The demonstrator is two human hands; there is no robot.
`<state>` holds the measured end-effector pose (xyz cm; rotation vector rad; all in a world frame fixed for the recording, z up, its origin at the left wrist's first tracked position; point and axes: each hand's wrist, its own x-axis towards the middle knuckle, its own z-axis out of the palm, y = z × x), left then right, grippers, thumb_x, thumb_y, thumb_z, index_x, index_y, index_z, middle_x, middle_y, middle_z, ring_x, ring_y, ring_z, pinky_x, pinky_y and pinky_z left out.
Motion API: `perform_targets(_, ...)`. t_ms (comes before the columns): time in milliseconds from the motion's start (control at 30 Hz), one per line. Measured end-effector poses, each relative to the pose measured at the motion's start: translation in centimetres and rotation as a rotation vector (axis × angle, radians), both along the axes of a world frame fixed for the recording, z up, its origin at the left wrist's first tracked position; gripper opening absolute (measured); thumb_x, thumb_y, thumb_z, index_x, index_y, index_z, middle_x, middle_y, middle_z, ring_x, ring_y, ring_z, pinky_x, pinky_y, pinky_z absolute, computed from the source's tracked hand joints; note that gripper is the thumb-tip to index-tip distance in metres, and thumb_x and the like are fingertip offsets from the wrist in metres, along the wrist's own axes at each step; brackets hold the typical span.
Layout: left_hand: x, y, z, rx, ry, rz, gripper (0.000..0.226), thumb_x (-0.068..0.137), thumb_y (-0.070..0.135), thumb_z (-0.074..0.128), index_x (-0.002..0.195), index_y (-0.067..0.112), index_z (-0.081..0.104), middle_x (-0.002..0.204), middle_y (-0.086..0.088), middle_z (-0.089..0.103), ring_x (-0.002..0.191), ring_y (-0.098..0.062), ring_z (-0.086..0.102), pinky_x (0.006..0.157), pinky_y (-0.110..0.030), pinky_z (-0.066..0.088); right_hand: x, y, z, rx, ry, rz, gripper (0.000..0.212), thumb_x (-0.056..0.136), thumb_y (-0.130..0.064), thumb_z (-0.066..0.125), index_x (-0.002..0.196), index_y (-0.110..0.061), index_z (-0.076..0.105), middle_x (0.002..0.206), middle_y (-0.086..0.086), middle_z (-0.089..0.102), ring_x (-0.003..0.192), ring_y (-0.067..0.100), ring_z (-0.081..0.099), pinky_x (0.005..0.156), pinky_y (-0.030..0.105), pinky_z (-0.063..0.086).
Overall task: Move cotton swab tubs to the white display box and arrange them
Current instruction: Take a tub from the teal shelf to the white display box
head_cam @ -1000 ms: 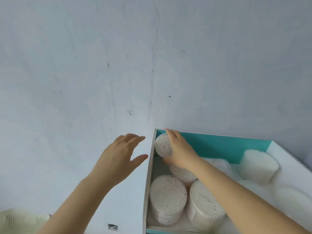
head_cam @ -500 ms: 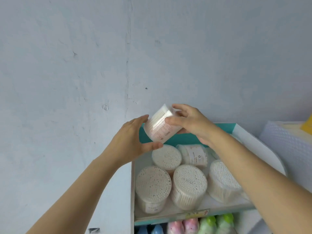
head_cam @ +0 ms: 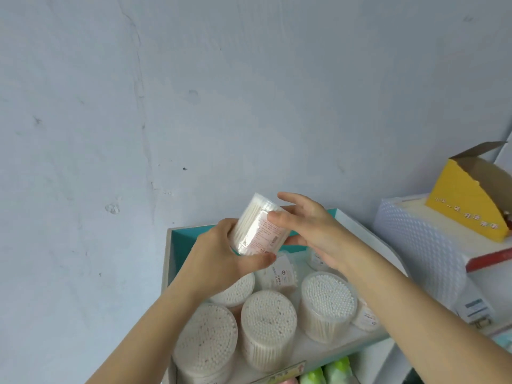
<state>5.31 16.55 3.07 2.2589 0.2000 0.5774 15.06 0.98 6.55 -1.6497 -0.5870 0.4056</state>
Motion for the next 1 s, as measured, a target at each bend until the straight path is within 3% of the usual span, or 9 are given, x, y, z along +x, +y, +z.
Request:
perform_targets(133,1.1,-3.0,-0.4,0.043,0.020,-0.111,0.060,0.059,0.052,0.079,0.108,0.038,0.047,0.094,0.021,0.059,0.086,0.004,0.057,0.072,-0.017,0.047,-0.3,-3.9,-0.8,0.041,0.006,-0.102,0.076,0.073,-0.026,0.079,0.139,-0.022,0.043,0.119,-0.003,0.060,0.102,0.012,0.065,0.081,0.030,0.056)
perform_targets(300,2.5,-8.5,-1.3,0.033,-0.033,-0.189,0.082,0.051,0.056,0.079,0.122,0.029,0.048,0.109,0.010,0.045,0.096,0.004,0.047,0.076,-0.016,0.036,-0.5,-9.9,-1.4,0.070,-0.033,-0.210,0.093,0.051,-0.037,0.080,0.136,-0.022,0.048,0.120,-0.009,0.061,0.102,0.007,0.065,0.078,0.028,0.056)
perform_targets(467,3.4,-16.2,-0.9,0.029,-0.083,-0.211,0.089,0.036,0.067,0.069,0.116,0.031,0.051,0.102,0.017,0.043,0.094,0.005,0.047,0.072,-0.010,0.036,-0.6,-18.3,-2.1,0.123,-0.008,-0.173,0.069,0.053,-0.042,0.077,0.116,-0.017,0.065,0.113,0.006,0.070,0.103,0.020,0.068,0.088,0.036,0.055)
perform_targets(567,4.6,-22.2,-1.0,0.028,-0.087,-0.232,0.086,0.036,0.063,0.072,0.113,0.031,0.053,0.100,0.017,0.044,0.093,0.004,0.049,0.070,-0.008,0.037,-0.1,-24.9,-3.1,0.172,0.064,-0.170,0.050,0.067,-0.031,0.075,0.111,-0.010,0.067,0.106,0.010,0.073,0.101,0.023,0.069,0.088,0.036,0.055)
perform_targets(733,6.9,-34.6,-2.1,0.075,-0.038,-0.361,0.077,0.045,0.054,0.083,0.112,0.035,0.049,0.103,0.019,0.044,0.093,0.006,0.049,0.072,-0.008,0.039,0.5,-37.7,-4.1,0.135,0.080,-0.269,0.049,0.063,-0.032,0.076,0.109,-0.016,0.067,0.105,0.004,0.074,0.099,0.020,0.069,0.086,0.035,0.056)
perform_targets(833,8.8,-42.0,-2.7,0.094,0.025,-0.522,0.077,0.053,0.059,0.081,0.118,0.044,0.042,0.115,0.021,0.042,0.110,0.002,0.045,0.083,-0.015,0.043,0.6,-45.2,-4.7,0.112,0.067,-0.394,0.047,0.058,-0.034,0.080,0.102,-0.023,0.067,0.101,-0.002,0.074,0.099,0.017,0.068,0.087,0.035,0.056)
perform_targets(933,10.2,-48.2,-3.2,0.107,0.094,-0.645,0.105,0.048,0.074,0.073,0.137,0.041,0.030,0.132,0.017,0.036,0.123,-0.002,0.038,0.100,-0.030,0.041,0.6,-52.0,-4.9,0.126,0.073,-0.526,0.032,0.068,-0.020,0.082,0.096,-0.027,0.066,0.099,-0.003,0.074,0.093,0.013,0.069,0.084,0.034,0.057)
perform_targets(1000,10.9,-51.6,-3.3,0.133,0.131,-0.657,0.112,0.046,0.077,0.068,0.141,0.039,0.023,0.136,0.014,0.032,0.125,-0.006,0.037,0.103,-0.032,0.038,0.8,-56.2,-5.2,0.129,0.083,-0.615,0.039,0.067,-0.020,0.083,0.101,-0.027,0.065,0.104,-0.002,0.072,0.095,0.014,0.069,0.087,0.036,0.057)
